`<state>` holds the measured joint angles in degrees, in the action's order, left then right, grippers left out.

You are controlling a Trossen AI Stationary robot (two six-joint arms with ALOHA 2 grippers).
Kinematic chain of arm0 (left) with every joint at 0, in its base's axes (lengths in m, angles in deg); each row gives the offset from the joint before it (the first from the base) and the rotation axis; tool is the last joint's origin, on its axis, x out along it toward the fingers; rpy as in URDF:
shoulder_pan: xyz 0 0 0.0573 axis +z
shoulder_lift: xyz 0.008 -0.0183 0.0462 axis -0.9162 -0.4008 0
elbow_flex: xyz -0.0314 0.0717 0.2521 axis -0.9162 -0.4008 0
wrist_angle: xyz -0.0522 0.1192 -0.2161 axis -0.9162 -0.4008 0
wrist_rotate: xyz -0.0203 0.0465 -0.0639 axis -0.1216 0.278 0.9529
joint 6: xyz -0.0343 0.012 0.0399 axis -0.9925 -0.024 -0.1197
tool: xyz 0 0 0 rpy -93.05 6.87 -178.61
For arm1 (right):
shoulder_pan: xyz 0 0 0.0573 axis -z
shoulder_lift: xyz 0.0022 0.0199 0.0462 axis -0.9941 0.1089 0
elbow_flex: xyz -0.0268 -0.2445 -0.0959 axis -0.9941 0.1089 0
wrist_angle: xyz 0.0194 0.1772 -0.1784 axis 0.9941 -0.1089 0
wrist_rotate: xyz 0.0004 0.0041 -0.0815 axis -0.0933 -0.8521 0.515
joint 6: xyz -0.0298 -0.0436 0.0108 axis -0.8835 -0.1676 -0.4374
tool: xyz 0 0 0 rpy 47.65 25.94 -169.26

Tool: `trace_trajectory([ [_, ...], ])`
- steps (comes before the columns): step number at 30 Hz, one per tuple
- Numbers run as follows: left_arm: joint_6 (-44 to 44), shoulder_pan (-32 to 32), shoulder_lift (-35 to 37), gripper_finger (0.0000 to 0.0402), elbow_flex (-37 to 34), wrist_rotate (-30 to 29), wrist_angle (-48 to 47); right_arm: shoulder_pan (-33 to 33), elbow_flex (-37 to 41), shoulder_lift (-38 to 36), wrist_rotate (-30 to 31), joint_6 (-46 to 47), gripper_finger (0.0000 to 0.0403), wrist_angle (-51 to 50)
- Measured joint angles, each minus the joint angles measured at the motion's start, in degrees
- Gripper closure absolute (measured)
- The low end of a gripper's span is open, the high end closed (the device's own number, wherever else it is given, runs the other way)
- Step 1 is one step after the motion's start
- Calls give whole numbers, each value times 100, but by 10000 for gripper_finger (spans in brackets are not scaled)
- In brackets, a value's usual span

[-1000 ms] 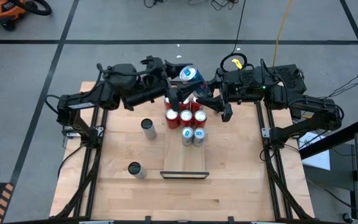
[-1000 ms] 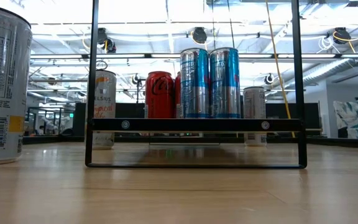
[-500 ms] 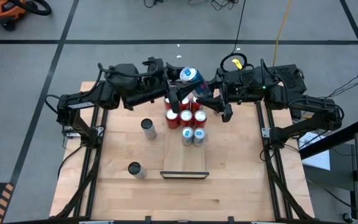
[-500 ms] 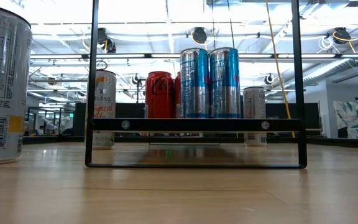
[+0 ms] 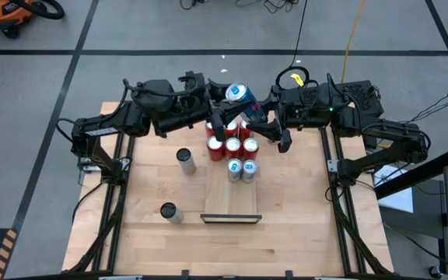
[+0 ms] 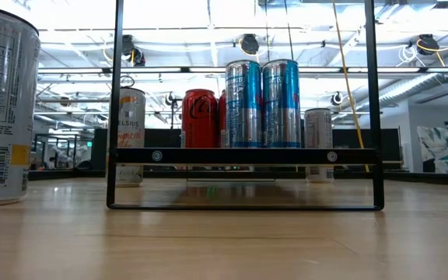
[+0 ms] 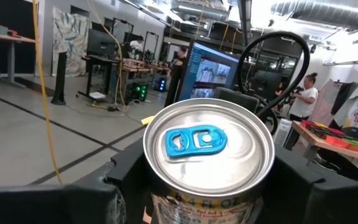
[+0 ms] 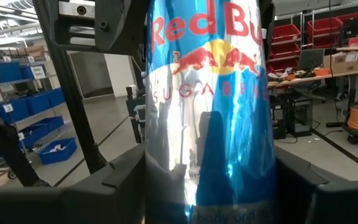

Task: Place canned beverage on shelf
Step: Put the blue soda can on the shelf aligned with the other blue soda can

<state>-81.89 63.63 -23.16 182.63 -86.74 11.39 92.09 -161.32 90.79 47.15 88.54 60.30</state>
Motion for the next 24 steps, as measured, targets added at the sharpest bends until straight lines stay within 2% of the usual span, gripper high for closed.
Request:
trace_trajectory([
  [9,-24,0,0,168,-2,50,-1,0,0,0,0,14,146,-2],
  [11,-24,0,0,168,-2,87,1,0,0,0,-13,325,145,-46],
  [16,-40,-4,9,168,-4,356,-8,3,0,0,-627,1042,134,-272],
  [24,-18,-4,145,169,-2,698,-243,-17,2,-126,-1119,1314,75,-1121],
])
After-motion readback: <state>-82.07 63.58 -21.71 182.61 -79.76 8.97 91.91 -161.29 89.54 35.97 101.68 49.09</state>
